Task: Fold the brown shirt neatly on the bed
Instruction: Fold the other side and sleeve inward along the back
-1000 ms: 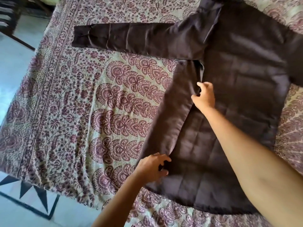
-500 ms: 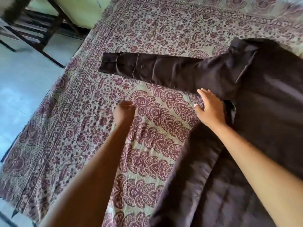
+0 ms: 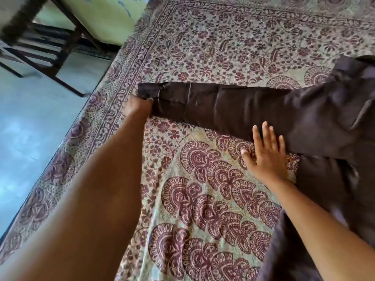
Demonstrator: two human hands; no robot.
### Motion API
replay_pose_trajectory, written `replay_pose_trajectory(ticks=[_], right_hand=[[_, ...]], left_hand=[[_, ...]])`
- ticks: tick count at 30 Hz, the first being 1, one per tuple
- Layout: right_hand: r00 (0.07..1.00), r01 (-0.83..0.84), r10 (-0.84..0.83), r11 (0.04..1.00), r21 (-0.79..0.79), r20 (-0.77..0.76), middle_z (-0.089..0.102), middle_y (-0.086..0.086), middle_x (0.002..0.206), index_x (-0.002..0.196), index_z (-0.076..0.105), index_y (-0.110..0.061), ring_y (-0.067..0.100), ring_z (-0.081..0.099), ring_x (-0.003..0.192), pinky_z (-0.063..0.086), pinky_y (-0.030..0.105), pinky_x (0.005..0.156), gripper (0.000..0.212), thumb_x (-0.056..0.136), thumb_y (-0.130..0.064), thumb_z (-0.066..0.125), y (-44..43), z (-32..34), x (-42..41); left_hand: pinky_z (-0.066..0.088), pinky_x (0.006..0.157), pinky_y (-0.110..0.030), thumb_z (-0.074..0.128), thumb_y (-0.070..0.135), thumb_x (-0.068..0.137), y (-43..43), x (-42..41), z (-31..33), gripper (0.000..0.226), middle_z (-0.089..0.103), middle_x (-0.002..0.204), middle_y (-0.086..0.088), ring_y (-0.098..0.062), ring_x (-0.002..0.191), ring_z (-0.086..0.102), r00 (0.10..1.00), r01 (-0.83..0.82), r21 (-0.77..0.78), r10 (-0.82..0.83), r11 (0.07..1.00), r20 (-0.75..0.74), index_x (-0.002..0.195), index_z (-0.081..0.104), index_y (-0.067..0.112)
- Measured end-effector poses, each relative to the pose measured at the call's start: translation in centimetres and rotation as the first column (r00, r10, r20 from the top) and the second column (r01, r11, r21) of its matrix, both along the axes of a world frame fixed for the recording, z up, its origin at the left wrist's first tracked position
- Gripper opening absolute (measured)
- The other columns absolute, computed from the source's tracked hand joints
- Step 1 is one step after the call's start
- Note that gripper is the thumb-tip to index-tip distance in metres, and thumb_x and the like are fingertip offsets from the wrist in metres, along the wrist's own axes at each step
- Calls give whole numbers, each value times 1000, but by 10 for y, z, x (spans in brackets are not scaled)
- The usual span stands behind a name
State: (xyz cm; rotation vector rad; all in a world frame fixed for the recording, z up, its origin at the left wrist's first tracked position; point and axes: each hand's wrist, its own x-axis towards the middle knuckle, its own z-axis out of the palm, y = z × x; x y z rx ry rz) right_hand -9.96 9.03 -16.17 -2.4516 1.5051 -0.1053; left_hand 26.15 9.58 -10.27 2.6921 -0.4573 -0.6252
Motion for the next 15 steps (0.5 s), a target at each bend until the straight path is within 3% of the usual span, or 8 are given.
replay_pose_trajectory(ticks=[3,6,8,10,12,14,15], right_hand=[[1000,9,-8,999,-33,8,19,17,153,145,27,-11,31,22,140,9,45,112,76,82,-53,27,-2,-4,2],[1000,1,-1,1000,-2,-3,16,15,154,146,24,-12,30,20,141,6,43,112,78,81,-54,26,0,-4,3],[1000,7,-6,997,72,-15,3,10,156,148,13,-17,24,7,144,-4,39,113,81,80,-59,20,-2,1,3],[1000,1,-6,974,228,22,-8,3,156,149,7,-22,18,-6,144,-10,36,113,76,87,-60,26,-11,12,4],[956,34,-183,846,533,229,1,0,157,148,16,-21,15,1,144,-4,39,117,65,94,-51,38,-22,35,1],[742,-35,-526,588,808,415,20,1,154,146,23,-24,18,18,142,13,42,117,65,90,-54,39,-26,64,-7],[638,-88,-634,504,859,437,26,2,152,146,23,-26,20,25,140,19,40,115,68,88,-58,36,-22,78,-11]], left_hand=[[48,94,-34,69,41,78,-5,2,-2,68,49,131,-16,-29,117,53,1000,-30,14,30,999,2,130,43,5],[49,69,-27,67,24,82,-16,0,-6,57,54,130,-15,-25,113,57,965,-90,-174,43,981,-258,131,47,4],[40,52,-22,68,18,79,-18,-20,5,49,65,107,-17,-21,86,61,944,-169,-315,61,934,-324,123,54,1],[48,57,-26,69,16,74,-18,-52,22,32,64,81,-8,-20,71,61,952,-173,-461,28,871,-304,104,64,4],[54,70,-32,66,15,76,-17,-99,48,8,64,79,-3,-21,77,63,955,-38,-547,-130,837,-266,83,62,17],[53,73,-34,63,12,81,-17,-152,71,12,65,82,-4,-23,80,63,911,143,-572,-333,808,-243,76,58,21],[53,75,-37,63,13,81,-17,-177,80,10,67,86,-8,-26,83,64,877,219,-564,-414,796,-243,77,58,21]])
